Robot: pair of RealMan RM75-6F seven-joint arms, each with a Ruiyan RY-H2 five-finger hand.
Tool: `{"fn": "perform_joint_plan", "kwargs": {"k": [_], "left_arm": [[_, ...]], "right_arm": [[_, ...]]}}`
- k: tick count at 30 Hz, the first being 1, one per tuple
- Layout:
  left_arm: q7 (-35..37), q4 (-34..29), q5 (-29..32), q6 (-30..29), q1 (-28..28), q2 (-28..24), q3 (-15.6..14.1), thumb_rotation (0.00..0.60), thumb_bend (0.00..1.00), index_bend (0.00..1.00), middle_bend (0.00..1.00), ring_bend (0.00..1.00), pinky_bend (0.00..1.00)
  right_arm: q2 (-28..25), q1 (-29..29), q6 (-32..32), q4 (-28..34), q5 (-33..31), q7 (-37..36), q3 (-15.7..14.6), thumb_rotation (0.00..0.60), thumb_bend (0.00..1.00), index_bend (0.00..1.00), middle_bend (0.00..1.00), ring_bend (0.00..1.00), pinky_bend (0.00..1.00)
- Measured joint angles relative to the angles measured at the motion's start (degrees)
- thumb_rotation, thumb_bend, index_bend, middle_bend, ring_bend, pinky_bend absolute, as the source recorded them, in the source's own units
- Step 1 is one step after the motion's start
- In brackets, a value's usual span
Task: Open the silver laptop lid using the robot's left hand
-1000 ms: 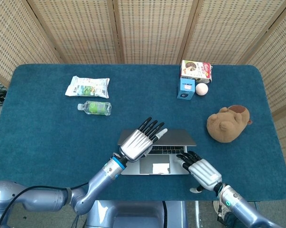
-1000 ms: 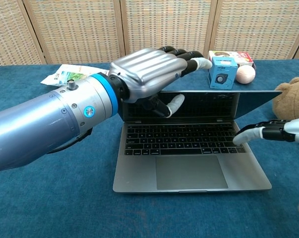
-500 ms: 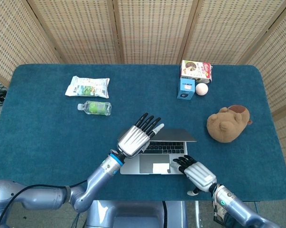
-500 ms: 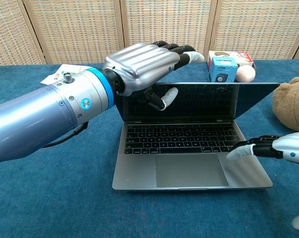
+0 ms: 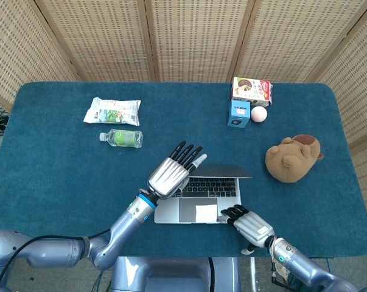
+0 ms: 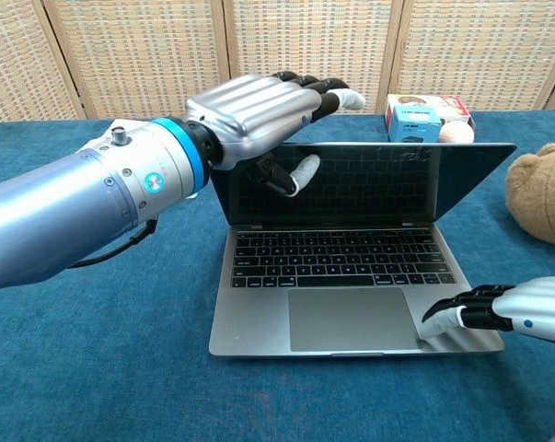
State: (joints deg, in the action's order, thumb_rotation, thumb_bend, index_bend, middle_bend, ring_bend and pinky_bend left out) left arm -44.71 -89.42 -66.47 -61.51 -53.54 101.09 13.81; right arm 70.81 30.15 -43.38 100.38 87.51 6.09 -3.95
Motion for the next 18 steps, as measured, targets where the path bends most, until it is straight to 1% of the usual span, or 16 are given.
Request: {"fn": "perform_joint_plan", "kwargs": {"k": [10, 18], "left_arm": [[0.56, 1.48, 2.43, -0.11, -0.76, -0.83, 2.15, 0.536, 0.61, 0.02, 0.00, 0.00, 0.00], [0.13, 4.80, 6.33, 0.18, -1.62, -1.99, 4.33, 0.533, 0.61, 0.02, 0.00, 0.00, 0.00]], "right_arm": [[-0.46, 0.71, 0.48, 0.76, -1.94, 1.55, -0.79, 0.600, 0.05, 0.12, 0.09, 0.00, 0.00], [-0.80, 1.17, 0.53, 1.38, -2.82, 2.35, -1.21, 0.600, 0.05, 0.12, 0.09, 0.00, 0.00]]}}
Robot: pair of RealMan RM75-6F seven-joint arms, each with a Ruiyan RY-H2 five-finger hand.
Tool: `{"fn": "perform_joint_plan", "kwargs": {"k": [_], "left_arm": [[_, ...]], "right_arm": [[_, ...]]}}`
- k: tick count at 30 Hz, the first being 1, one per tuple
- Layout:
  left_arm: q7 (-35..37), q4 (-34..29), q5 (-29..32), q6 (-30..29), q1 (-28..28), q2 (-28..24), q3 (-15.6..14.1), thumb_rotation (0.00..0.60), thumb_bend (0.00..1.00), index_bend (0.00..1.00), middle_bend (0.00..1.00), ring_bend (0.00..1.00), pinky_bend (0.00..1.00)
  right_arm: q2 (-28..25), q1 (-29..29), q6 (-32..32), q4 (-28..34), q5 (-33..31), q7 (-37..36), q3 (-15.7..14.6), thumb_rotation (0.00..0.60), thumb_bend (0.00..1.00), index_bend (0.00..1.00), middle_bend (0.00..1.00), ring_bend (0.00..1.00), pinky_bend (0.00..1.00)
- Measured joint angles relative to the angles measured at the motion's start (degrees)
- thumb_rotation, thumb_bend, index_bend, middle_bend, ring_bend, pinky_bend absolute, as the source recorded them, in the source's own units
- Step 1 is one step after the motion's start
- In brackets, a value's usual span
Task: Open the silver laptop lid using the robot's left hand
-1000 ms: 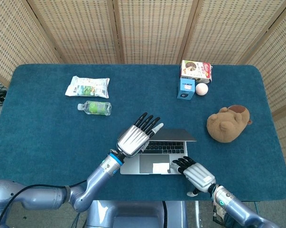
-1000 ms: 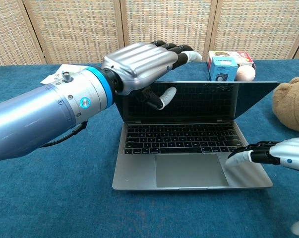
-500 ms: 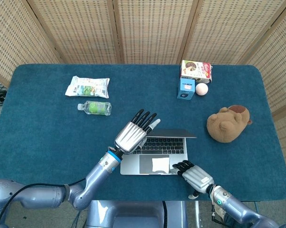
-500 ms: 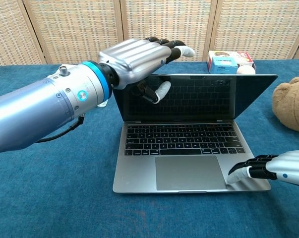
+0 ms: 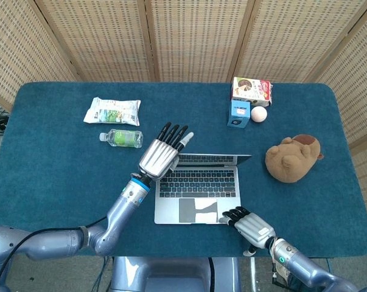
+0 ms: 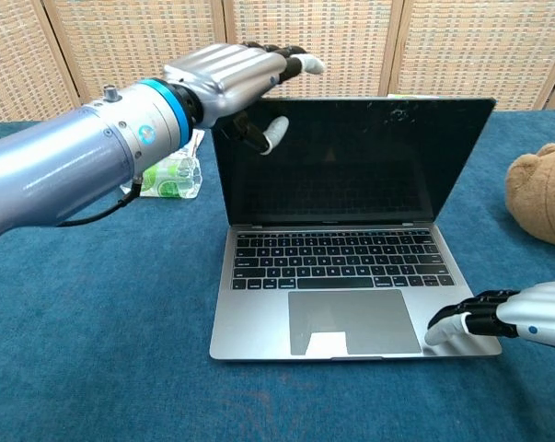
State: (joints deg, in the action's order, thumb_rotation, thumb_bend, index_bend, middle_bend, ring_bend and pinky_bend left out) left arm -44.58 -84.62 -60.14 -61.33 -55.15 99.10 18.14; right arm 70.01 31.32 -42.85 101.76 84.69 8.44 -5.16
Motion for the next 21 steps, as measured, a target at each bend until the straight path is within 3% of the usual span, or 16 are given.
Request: {"fn": "perform_joint_plan", "kwargs": {"k": [21], "left_arm": [[-2.53, 7.79, 12.24, 0.65, -2.16, -2.60, 2.70, 0.536, 0.61, 0.02, 0.00, 0.00, 0.00]], "right_arm": [[-0.60, 0.92, -0.18, 1.28, -2.18, 1.86, -0.72, 0.600, 0.05, 0.12, 0.09, 0.00, 0.00]]}}
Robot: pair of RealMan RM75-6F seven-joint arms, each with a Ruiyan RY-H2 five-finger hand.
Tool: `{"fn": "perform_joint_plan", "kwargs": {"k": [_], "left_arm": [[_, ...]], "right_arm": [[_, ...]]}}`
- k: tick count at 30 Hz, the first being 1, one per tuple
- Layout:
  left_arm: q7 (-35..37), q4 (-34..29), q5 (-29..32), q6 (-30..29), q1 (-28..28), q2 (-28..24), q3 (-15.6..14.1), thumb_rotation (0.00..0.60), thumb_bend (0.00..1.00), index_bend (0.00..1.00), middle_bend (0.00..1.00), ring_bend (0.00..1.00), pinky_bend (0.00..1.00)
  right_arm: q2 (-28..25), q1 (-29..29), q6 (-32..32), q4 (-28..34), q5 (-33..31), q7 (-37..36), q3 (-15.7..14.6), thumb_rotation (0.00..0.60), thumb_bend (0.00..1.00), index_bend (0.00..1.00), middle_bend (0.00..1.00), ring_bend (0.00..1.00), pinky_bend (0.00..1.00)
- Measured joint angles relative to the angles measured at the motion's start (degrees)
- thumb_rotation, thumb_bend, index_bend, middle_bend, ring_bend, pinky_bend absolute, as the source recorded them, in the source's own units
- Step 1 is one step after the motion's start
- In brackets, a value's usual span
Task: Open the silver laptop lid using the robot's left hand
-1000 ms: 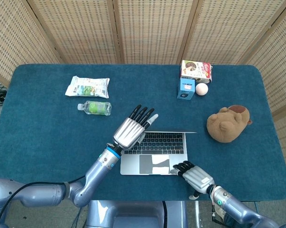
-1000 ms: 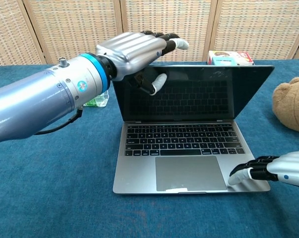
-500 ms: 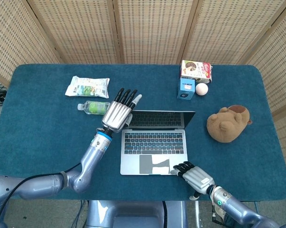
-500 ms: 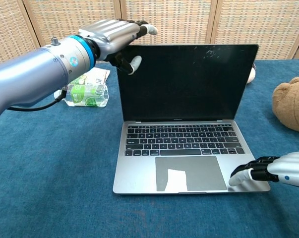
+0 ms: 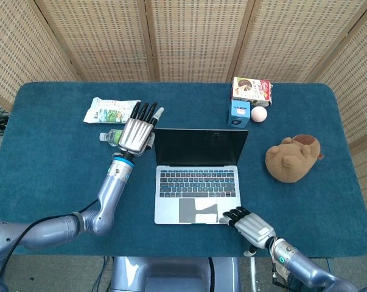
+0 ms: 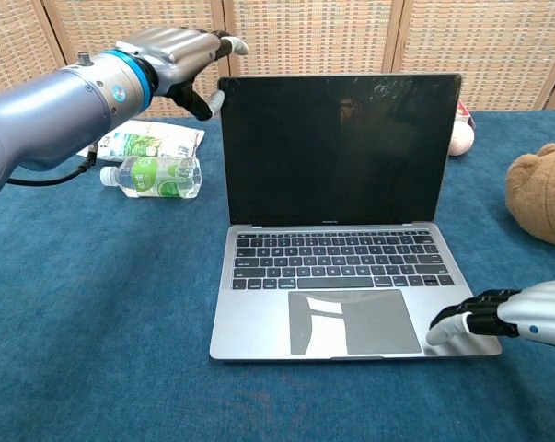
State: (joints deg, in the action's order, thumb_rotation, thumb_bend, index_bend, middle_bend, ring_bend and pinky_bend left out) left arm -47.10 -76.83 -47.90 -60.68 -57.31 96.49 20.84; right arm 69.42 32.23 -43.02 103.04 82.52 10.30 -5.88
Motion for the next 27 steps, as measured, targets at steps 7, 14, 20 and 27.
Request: {"fn": "perform_joint_plan", "kwargs": {"k": [7, 14, 20, 27], "left_arm": [[-0.26, -2.31, 2.92, 0.25, -0.10, -1.90, 0.15, 0.536, 0.61, 0.00, 0.00, 0.00, 0.00], [7.17, -12.80, -1.97, -0.20, 3.07, -7.50, -0.96, 0.537, 0.61, 0.00, 0.00, 0.00, 0.00], [14.44, -21.76, -10.05, -3.50, 9.27, -14.54, -4.38, 0.536, 0.61, 0.00, 0.00, 0.00, 0.00], [23.05, -25.71, -20.72, -10.48, 19.93, -22.68, -11.54, 0.534, 0.60, 0.00, 0.00, 0.00, 0.00]], "right_arm": [[-0.58, -0.26, -1.91, 0.99, 0.51, 0.07, 0.11, 0.600, 0.05, 0.12, 0.09, 0.00, 0.00], [-3.79, -1.55, -7.15, 3.41, 3.08, -0.68, 0.61, 0.600, 0.05, 0.12, 0.09, 0.00, 0.00], [-7.27, -4.12, -13.54, 4.75, 3.86, -1.68, 1.19, 0.600, 0.05, 0.12, 0.09, 0.00, 0.00], [-10.60, -10.12, -25.34, 3.57, 1.66, -4.48, 3.20, 0.600, 0.05, 0.12, 0.09, 0.00, 0.00]]}}
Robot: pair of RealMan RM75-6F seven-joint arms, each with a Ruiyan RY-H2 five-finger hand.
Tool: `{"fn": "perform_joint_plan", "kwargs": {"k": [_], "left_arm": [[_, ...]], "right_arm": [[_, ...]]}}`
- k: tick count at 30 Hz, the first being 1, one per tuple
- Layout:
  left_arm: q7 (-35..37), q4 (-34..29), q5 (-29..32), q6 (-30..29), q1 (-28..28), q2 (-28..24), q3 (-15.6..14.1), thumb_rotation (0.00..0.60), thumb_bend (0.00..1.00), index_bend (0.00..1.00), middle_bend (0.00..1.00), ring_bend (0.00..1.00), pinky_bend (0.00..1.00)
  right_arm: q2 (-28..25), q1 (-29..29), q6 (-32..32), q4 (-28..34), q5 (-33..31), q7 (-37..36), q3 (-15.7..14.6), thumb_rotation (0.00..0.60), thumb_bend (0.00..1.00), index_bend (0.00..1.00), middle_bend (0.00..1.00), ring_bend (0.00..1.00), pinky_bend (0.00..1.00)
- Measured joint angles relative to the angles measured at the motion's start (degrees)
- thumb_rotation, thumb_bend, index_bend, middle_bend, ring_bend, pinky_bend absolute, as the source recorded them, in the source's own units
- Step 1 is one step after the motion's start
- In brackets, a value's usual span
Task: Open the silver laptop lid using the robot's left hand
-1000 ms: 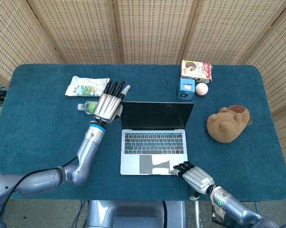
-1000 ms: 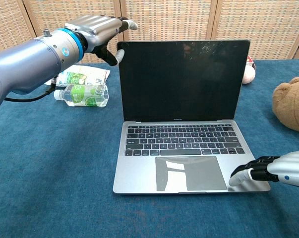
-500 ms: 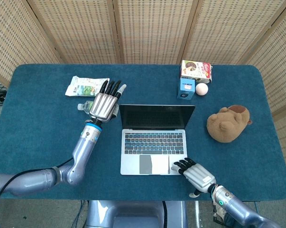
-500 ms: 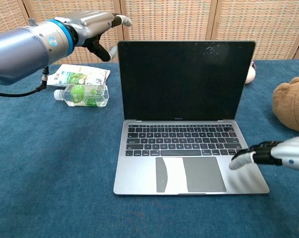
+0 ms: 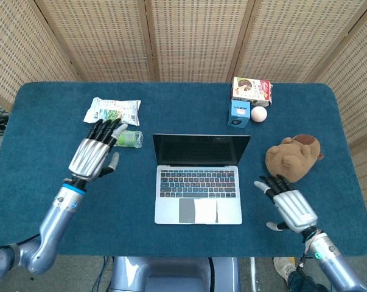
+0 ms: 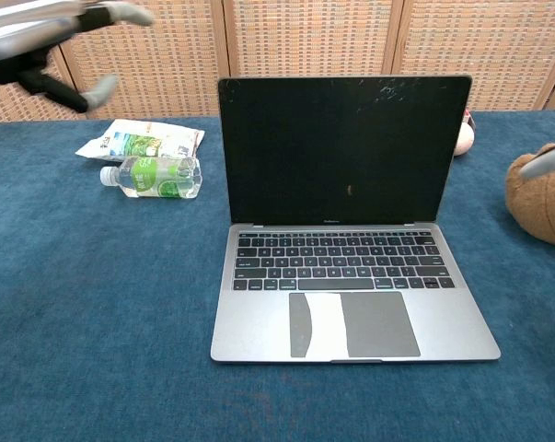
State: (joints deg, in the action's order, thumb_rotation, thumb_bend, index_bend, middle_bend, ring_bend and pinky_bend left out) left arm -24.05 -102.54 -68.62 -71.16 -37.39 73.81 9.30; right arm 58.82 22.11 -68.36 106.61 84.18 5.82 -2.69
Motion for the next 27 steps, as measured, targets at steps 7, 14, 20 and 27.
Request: {"fn": "perform_joint_plan", "kwargs": {"k": [7, 14, 20, 27], "left_arm": [[9.27, 1.35, -8.22, -10.02, 11.45, -6.27, -7.76, 0.537, 0.51, 0.00, 0.00, 0.00, 0.00], [13.41, 4.31, -10.24, -17.84, 20.76, -7.20, -11.49, 0.536, 0.47, 0.00, 0.00, 0.00, 0.00], [15.19, 4.60, -12.39, -20.20, 25.22, -6.86, -13.71, 0.536, 0.47, 0.00, 0.00, 0.00, 0.00], [15.51, 3.70, -14.67, -19.87, 26.94, -6.07, -14.42, 0.536, 0.48, 0.00, 0.00, 0.00, 0.00]], "right_arm": [[-0.54, -5.99, -8.57, -3.39, -5.17, -1.02, 3.12, 0.600, 0.05, 0.11, 0.08, 0.00, 0.00], [1.44, -8.37, -12.10, -4.58, -8.01, 2.22, 4.92, 0.600, 0.05, 0.09, 0.06, 0.00, 0.00], [2.77, -9.83, -13.89, -4.54, -8.58, 4.07, 5.74, 0.600, 0.05, 0.09, 0.06, 0.00, 0.00], [3.72, -11.12, -15.08, -4.71, -8.99, 4.61, 6.40, 0.600, 0.05, 0.09, 0.06, 0.00, 0.00]]}}
